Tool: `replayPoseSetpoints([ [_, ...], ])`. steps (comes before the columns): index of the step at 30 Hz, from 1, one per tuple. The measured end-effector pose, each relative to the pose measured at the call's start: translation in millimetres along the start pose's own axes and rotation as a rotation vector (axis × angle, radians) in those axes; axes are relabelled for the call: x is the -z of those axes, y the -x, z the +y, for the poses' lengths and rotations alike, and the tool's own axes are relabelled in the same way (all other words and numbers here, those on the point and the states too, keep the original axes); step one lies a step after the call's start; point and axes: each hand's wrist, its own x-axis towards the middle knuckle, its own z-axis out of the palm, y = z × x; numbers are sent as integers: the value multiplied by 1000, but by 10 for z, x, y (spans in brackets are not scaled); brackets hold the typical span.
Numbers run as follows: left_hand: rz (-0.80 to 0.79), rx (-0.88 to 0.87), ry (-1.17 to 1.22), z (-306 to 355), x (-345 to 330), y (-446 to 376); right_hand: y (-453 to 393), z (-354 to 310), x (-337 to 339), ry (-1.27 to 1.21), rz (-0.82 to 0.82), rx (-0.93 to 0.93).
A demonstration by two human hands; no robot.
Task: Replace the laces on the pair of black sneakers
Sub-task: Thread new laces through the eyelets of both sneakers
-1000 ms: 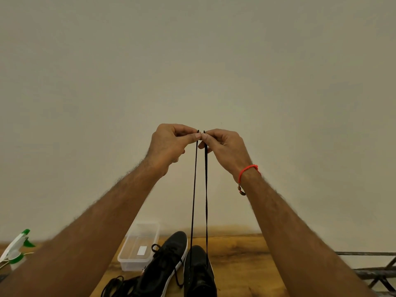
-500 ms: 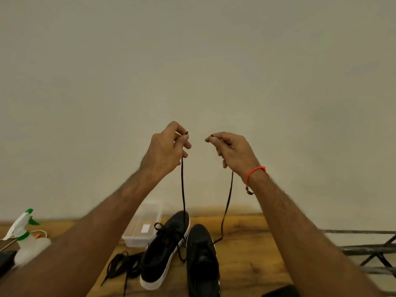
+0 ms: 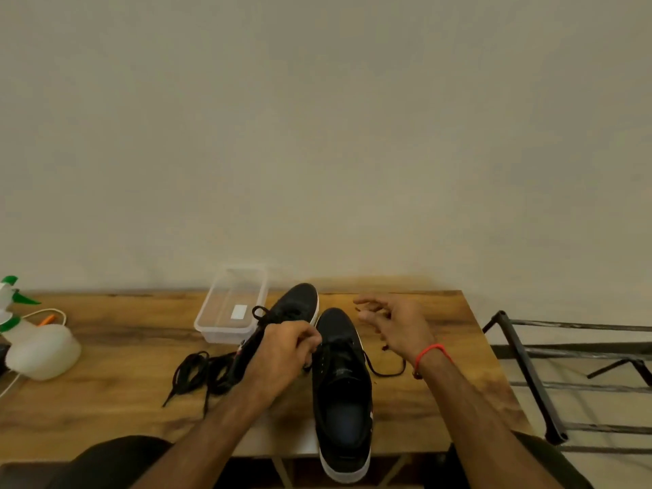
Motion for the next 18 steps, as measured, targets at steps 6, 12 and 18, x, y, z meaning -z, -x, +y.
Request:
replayPoseSetpoints([
  [6, -142, 144, -199, -104, -241, -155, -154, 141, -250, 256, -168, 9],
  [12, -187, 220, -135, -166, -271, -165, -148, 195, -485, 388, -284, 22],
  [18, -286, 406, 234, -293, -126, -184, -121, 255, -659, 465, -270, 3],
])
